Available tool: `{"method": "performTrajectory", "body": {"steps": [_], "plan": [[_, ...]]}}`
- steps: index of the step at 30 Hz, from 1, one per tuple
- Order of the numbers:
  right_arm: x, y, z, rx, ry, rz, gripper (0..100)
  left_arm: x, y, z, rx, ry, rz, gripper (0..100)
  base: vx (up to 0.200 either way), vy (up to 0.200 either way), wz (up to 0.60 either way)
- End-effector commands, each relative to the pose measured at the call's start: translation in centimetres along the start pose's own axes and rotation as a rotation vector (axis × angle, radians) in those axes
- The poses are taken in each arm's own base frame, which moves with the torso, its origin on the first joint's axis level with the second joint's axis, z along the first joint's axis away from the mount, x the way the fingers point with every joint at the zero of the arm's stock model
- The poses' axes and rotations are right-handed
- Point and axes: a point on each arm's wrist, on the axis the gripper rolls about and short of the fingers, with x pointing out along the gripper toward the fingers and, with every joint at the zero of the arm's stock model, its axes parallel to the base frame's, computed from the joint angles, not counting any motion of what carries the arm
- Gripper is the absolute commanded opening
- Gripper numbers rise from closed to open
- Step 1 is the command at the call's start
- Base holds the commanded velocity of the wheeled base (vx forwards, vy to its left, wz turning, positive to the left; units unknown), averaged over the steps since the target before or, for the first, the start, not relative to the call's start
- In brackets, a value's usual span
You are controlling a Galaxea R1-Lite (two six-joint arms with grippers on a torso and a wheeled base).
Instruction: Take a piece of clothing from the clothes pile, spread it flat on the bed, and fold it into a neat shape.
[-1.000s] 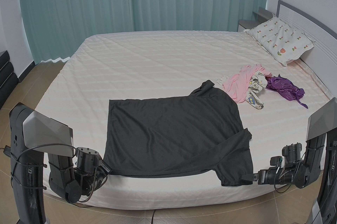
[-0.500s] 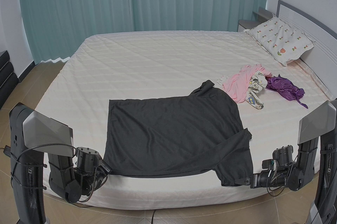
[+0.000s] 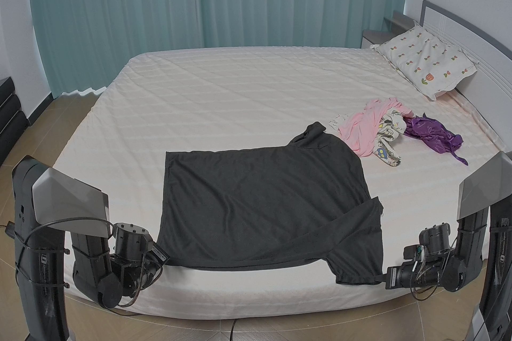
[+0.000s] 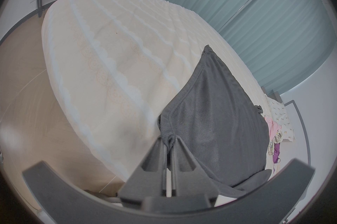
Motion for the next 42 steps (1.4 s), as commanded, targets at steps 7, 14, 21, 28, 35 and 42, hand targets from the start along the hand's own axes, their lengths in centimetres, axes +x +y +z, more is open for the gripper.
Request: {"method": "performTrajectory", "body": {"steps": [7, 14, 21, 28, 35, 42], "plan": [[-5.4, -0.5, -1.6, 0.094, 0.002, 0.05, 0, -1.6, 0.1, 0.4, -0.003, -0.01, -0.023, 0, 0.0, 0.0, 0.0], [-7.0, 0.1, -2.2, 0.108, 0.064, 0.036, 0, -3.1, 0.7, 0.2, 0.075, -0.031, -0.06, 0, 0.0, 0.0, 0.0], [-8.7, 1.4, -3.1, 0.096, 0.151, -0.002, 0, -3.6, 1.1, 0.0, 0.093, -0.025, -0.054, 0, 0.0, 0.0, 0.0], [-10.5, 2.4, -3.8, 0.08, 0.186, -0.021, 0, -3.7, 2.1, -0.6, 0.192, 0.009, -0.009, 0, 0.0, 0.0, 0.0], [-10.7, 2.4, -4.3, 0.087, 0.23, -0.028, 0, -3.9, 2.8, -1.2, 0.227, 0.043, 0.019, 0, 0.0, 0.0, 0.0], [-10.9, 2.5, -4.8, 0.091, 0.271, -0.041, 0, -4.6, 3.5, -1.6, 0.283, 0.077, 0.048, 0, 0.0, 0.0, 0.0]]}}
